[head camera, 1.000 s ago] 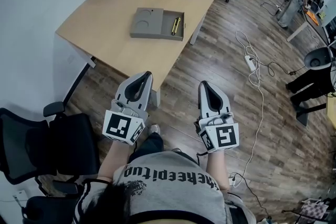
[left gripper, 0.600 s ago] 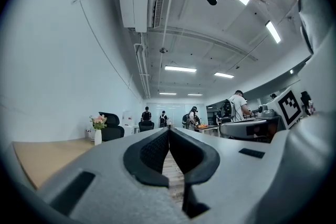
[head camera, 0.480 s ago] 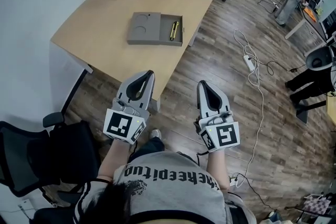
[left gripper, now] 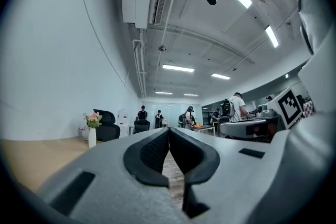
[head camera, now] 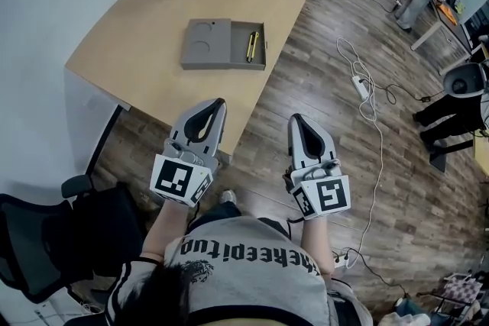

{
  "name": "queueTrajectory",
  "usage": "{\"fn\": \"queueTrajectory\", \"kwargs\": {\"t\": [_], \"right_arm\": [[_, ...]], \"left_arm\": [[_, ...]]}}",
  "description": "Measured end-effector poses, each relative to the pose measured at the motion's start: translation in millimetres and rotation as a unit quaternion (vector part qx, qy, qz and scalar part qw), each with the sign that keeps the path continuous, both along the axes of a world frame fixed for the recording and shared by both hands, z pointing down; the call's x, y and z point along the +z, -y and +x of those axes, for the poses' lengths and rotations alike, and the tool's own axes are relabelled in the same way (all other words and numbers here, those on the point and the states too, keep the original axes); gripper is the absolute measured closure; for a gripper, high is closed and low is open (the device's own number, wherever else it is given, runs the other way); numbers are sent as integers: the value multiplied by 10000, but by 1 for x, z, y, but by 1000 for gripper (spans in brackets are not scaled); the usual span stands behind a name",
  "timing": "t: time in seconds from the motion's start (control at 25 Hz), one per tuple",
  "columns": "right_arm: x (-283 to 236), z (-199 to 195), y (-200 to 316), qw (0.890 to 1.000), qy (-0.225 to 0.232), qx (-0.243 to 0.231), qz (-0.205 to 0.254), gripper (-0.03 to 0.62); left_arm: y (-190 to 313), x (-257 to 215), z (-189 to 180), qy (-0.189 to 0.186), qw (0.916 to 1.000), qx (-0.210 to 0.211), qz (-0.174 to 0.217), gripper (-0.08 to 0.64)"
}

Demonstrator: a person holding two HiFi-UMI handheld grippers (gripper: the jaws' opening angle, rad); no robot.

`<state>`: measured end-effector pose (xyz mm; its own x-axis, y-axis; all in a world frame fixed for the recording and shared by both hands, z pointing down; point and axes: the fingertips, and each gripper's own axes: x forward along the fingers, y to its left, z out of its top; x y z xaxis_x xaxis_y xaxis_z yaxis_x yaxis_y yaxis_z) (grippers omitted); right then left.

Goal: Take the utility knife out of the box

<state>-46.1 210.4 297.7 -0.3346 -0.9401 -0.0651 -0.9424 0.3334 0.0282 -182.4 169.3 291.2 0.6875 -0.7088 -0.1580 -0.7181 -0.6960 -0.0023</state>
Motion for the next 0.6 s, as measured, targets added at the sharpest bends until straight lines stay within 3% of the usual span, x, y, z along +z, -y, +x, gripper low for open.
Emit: {"fn": "queueTrajectory", "kwargs": {"t": [0.6], "right_arm": [[9, -1, 24, 9999, 23, 102, -69, 586]], "left_arm": [[29, 7, 5, 7, 9998, 174, -68, 541]]}}
